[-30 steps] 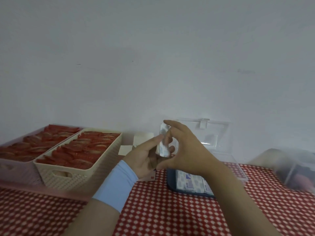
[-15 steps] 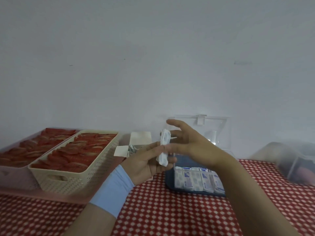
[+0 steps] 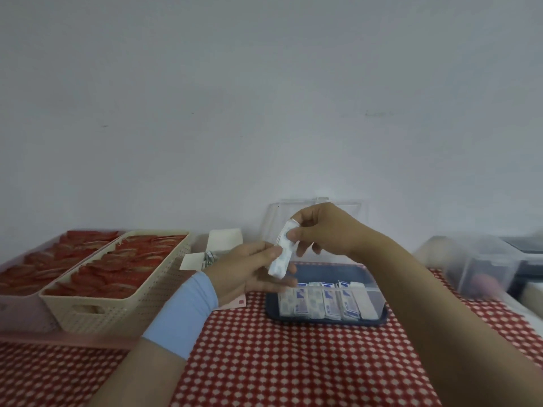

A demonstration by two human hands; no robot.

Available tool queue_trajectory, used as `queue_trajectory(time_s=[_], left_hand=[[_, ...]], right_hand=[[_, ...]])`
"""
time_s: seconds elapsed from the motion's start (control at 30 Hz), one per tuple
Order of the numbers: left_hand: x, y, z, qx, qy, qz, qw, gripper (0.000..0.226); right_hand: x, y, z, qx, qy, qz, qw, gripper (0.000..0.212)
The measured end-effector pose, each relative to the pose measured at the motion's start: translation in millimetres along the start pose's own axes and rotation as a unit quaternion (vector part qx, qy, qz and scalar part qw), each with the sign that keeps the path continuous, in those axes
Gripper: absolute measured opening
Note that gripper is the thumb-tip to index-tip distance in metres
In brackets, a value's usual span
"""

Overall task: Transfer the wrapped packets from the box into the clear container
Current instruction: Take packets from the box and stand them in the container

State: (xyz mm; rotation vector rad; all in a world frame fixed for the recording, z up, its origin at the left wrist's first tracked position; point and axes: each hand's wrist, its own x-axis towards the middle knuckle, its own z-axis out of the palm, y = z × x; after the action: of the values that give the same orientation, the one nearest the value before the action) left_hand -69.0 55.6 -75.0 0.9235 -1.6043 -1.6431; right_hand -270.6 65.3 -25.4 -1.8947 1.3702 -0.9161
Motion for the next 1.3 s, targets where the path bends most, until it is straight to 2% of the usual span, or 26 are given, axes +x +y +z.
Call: queue_trajectory(time_s=[0.03,0.07,0.13,0.17,0.2,0.3,0.4,0.47,0.53,0.6,0.67,0.77,1.0,1.1,1.17,1.3], left_hand=[[4,3,-1,0.088,0.033,0.010,0.995,0.026],[9,7,-3,0.202,0.073,0.030,0.976,0.023],[18,11,-3,0.391,0.142,0.074,0.906,0.018],[21,12,-1,0.426,0.154,0.094,0.886,0.016],[24,12,3,0.435,0.145,0.108,0.882,0.015],[32,7,17,0.460,0.052,0.098,0.881,0.022],[39,0,26,0.549,-0.036,0.077,0.832,0.036],[42,-4,30,0.611,-0.073,0.073,0.785,0.043],[45,-9,33,0.660,-0.084,0.055,0.745,0.049],[48,-14,34,0.686,-0.079,0.036,0.722,0.052],[53,-19,34,0.707,-0.078,0.041,0.701,0.043],[59,-24,35,0.727,-0.087,0.050,0.679,0.034],[64,-27,43,0.740,-0.123,0.056,0.659,0.025],[69,-32,46,0.760,-0.130,0.017,0.636,0.036],[70,-33,46,0.758,-0.131,-0.003,0.639,0.048],[68,-28,51,0.754,-0.135,-0.015,0.643,0.045]], right_hand=[[3,4,-5,-0.027,0.027,0.009,0.999,0.008],[8,9,-9,-0.069,0.051,0.019,0.996,0.011],[15,20,-17,-0.173,0.066,0.049,0.981,0.016],[18,25,-20,-0.213,0.054,0.067,0.973,0.016],[20,30,-21,-0.240,0.035,0.083,0.967,0.014],[26,45,-18,-0.291,-0.035,0.110,0.950,0.009],[31,58,-15,-0.308,-0.086,0.133,0.938,0.009],[34,64,-14,-0.311,-0.106,0.144,0.934,0.008],[34,68,-11,-0.309,-0.119,0.148,0.932,0.007],[34,69,-5,-0.311,-0.135,0.151,0.929,0.009],[34,69,1,-0.318,-0.145,0.152,0.925,0.008],[34,71,7,-0.331,-0.146,0.156,0.919,0.009],[35,76,19,-0.369,-0.148,0.168,0.902,0.013],[36,77,22,-0.377,-0.143,0.171,0.899,0.015],[36,78,22,-0.393,-0.140,0.176,0.892,0.015],[34,76,17,-0.425,-0.111,0.171,0.882,0.023]])
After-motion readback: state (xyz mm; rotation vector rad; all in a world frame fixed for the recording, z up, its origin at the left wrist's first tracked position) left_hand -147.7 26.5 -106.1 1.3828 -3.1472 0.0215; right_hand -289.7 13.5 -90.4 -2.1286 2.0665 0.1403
